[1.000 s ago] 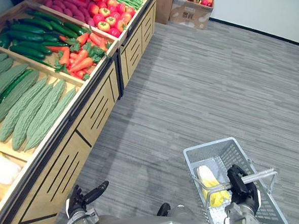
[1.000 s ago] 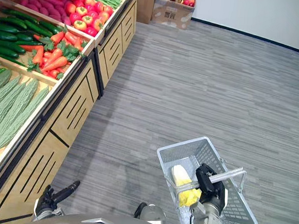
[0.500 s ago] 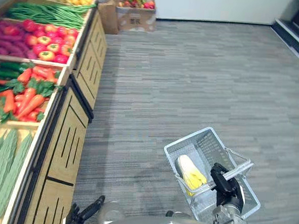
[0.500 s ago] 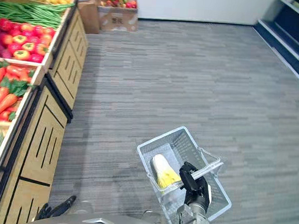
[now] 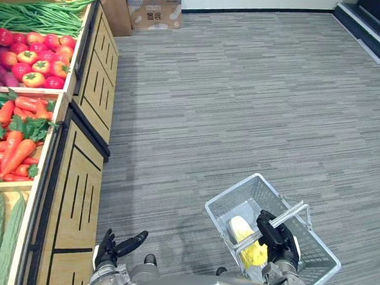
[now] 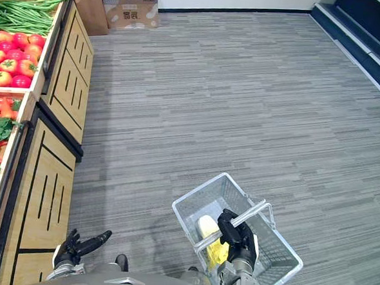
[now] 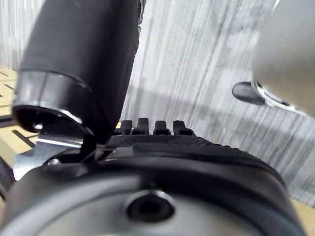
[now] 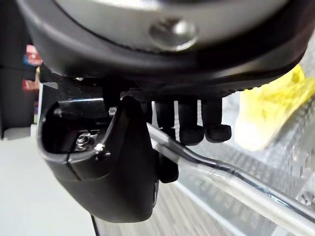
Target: Pick vegetable in the basket
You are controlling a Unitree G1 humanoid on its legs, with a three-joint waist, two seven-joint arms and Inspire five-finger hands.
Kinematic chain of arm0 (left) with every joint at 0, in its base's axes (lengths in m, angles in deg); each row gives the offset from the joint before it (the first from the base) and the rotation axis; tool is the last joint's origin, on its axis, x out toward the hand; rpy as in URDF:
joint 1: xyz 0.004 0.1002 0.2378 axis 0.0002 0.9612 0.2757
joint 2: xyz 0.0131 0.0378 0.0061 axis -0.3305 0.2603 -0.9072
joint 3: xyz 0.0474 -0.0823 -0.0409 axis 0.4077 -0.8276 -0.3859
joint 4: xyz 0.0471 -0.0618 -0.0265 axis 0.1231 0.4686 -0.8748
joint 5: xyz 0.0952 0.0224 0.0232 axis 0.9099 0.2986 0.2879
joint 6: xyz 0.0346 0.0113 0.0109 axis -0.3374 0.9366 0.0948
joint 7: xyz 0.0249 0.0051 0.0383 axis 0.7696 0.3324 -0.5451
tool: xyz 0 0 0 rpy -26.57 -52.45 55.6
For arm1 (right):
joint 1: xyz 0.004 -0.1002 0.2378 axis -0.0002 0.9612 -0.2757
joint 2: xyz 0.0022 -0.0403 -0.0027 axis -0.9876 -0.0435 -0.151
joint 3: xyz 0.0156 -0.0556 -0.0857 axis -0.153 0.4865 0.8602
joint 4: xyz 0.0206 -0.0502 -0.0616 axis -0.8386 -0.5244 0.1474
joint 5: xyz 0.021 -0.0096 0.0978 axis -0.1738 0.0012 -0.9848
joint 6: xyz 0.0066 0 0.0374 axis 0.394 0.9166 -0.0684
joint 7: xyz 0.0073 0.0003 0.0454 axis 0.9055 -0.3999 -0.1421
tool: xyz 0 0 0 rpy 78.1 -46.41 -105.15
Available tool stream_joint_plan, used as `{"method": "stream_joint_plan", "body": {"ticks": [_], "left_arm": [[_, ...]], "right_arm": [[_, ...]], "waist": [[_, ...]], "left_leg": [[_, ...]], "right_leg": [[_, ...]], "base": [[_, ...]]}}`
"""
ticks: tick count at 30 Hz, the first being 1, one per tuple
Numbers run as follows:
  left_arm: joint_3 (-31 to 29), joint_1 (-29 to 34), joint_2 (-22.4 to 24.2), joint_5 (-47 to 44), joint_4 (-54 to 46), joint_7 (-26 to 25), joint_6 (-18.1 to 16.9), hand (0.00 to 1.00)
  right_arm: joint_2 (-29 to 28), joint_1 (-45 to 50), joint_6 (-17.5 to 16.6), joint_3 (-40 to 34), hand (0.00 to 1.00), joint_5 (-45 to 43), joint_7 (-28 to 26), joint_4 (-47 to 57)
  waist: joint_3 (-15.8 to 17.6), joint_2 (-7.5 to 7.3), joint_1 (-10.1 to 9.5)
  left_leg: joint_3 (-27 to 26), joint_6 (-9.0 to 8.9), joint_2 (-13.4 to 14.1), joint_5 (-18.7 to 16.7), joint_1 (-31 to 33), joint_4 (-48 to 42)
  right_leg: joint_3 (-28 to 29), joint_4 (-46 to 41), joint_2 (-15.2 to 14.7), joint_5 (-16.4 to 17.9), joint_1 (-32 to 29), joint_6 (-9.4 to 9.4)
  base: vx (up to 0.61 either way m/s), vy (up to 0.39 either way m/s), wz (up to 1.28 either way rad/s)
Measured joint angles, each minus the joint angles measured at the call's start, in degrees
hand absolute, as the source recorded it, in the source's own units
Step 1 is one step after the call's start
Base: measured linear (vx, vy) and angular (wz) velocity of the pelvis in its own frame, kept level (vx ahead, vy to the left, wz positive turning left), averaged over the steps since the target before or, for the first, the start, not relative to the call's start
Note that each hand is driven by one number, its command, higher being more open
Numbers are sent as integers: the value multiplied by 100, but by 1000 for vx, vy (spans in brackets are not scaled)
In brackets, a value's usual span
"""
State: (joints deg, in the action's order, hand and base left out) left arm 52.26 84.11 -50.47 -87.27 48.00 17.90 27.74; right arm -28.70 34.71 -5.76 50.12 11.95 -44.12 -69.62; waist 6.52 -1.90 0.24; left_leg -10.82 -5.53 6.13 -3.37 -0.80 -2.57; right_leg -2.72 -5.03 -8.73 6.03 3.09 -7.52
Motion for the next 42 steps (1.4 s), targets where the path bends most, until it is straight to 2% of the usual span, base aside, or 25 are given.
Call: {"method": "stream_joint_plan", "body": {"ticks": [9, 13, 16, 19, 20, 21, 22, 24, 25, 26, 27, 28, 30, 31, 32, 33, 34, 35, 36, 39, 41, 42], "left_arm": [[39, -9, 10, 5, 23, 18, -15, 100], [-103, -12, 1, 5, 40, 33, -14, 100], [-188, -22, 0, 6, 61, 27, -14, 100], [-362, -20, -24, 12, 85, 11, -2, 100], [-405, -25, -65, 9, 65, 15, 0, 100], [-409, -29, -112, 8, 11, 16, -2, 100], [-403, -24, -144, 20, 10, 14, -2, 100], [-409, 42, -189, 38, 31, -5, 15, 100], [-408, 107, -246, 45, 61, -4, 36, 100], [-403, 111, -239, 46, 58, -6, 36, 100], [-403, 131, -261, 44, 59, -9, 41, 100], [-403, 133, -300, 40, 78, -43, 68, 100], [-392, 119, -361, 28, 156, -52, 143, 100], [-352, 92, -363, 33, 191, -51, 143, 100], [-299, 60, -367, 45, 193, -48, 141, 100], [-287, 54, -374, 48, 192, -49, 138, 100], [-277, 51, -379, 48, 202, -53, 138, 100], [-262, 44, -350, 50, 209, -52, 138, 100], [-246, -16, -264, 50, 217, -51, 130, 100], [-102, -80, -88, 79, 213, -40, 109, 100], [-64, -104, -30, 85, 214, -25, 109, 100], [-62, -145, -10, 83, 223, -20, 109, 100]], "right_arm": [[131, -99, -1, 293, 0, 10, -3, -157], [128, -246, 0, 422, 0, 15, 10, -353], [128, -300, 0, 420, 0, 16, 22, -353], [128, -360, 1, 390, 0, 16, 41, -352], [110, -338, 1, 272, 0, 16, 45, -351], [65, -291, 2, 94, 0, 11, 58, -333], [60, -246, 2, -19, 0, 10, 74, -293], [66, -219, 1, -36, 0, -7, 97, -266], [65, -313, -4, -56, 0, -11, 135, -203], [62, -342, -12, -76, 0, -9, 137, -187], [27, -358, -20, -71, 0, -8, 117, -143], [-35, -390, -18, -62, 0, -7, 88, -142], [-110, -417, -18, -38, 0, -6, 78, -150], [-107, -412, -18, -32, 0, -5, 67, -151], [-104, -407, -18, -37, 0, -5, 76, -153], [-105, -395, -16, -35, 0, -5, 83, -154], [-106, -375, 6, -29, 0, -4, 105, -169], [-90, -358, 22, -48, 0, -6, 152, -168], [-11, -382, 21, -122, 0, -5, 173, -154], [130, -401, 22, -149, 0, -5, 166, -146], [118, -410, 22, -143, 0, -7, 162, -145], [108, -405, 22, -146, 0, -9, 158, -138]], "waist": [[-25, -21, -25], [-98, -115, -112], [-96, -115, -173], [-30, -223, -162], [29, -326, -148], [83, -417, -153], [100, -403, -147], [182, -397, -134], [237, -335, -26], [252, -297, 20], [311, -349, 14], [452, -434, -21], [506, -442, -29], [543, -390, -13], [583, -362, -9], [594, -367, -8], [607, -370, 16], [587, -351, 10], [586, -143, 13], [455, 221, 54], [428, 307, 156], [427, 298, 166]], "left_leg": [[-5, 11, 28, 73, -164, 107], [-30, 28, -21, 202, -163, 200], [-73, 50, -73, 237, -161, 208], [-95, 119, -249, 229, -165, 240], [-27, 151, -405, 196, -163, 180], [106, 234, -569, -23, -48, -247], [216, 266, -576, -360, 183, -808], [330, 337, -527, -596, 228, -1132], [512, 355, -426, -607, 214, -1086], [572, 359, -422, -604, 189, -963], [662, 436, -389, -564, 83, -799], [746, 482, -285, -539, 30, -819], [783, 429, -146, -572, 25, -836], [809, 363, -57, -615, -3, -831], [819, 347, -32, -652, -86, -802], [819, 311, -45, -689, -145, -788], [834, 215, -67, -779, -256, -769], [875, 124, -42, -836, -376, -711], [936, 33, 97, -878, -469, -620], [1055, -197, 359, -873, -482, -455], [1115, -253, 526, -842, -587, -378], [1119, -294, 587, -811, -614, -456]], "right_leg": [[-7, -102, 29, -86, 49, 15], [11, -103, -12, -99, -17, 11], [38, -126, -69, -90, -84, 7], [29, -508, -258, 263, -287, 53], [-13, -828, -431, 559, -395, 118], [-90, -1031, -629, 805, -365, 158], [-171, -1124, -701, 848, -275, 217], [-154, -1742, -691, 657, -339, 491], [-38, -2608, -515, 236, -763, 1149], [34, -2847, -447, 79, -956, 1382], [134, -2917, -277, 389, -1118, 1124], [139, -2640, -30, 580, -1118, 932], [52, -2226, 318, 589, -1256, 828], [-37, -1779, 470, 495, -1370, 694], [-33, -1255, 502, 341, -1444, 523], [-19, -978, 470, 231, -1449, 470], [-53, -787, 396, -255, -1383, 424], [-89, -835, 419, -552, -1323, 477], [-215, -1013, 519, -387, -1336, 585], [-500, -1436, 709, -19, -1514, 725], [-693, -1660, 800, 276, -1454, 792], [-773, -1679, 834, 399, -1357, 817]], "base": [[-14, 2, -1], [-87, 10, -4], [-123, 12, -10], [-147, 26, -2], [-115, 77, 33], [-87, 119, 47], [-8, 147, 43], [32, 115, 34], [7, 108, 41], [50, 102, 48], [82, 30, 27], [87, -19, 19], [84, -71, 9], [210, -138, 10], [221, -142, 10], [263, -196, 14], [218, -183, 17], [308, -248, 25], [266, -196, 20], [355, -179, 26], [387, -169, 36], [385, -185, 29]]}}
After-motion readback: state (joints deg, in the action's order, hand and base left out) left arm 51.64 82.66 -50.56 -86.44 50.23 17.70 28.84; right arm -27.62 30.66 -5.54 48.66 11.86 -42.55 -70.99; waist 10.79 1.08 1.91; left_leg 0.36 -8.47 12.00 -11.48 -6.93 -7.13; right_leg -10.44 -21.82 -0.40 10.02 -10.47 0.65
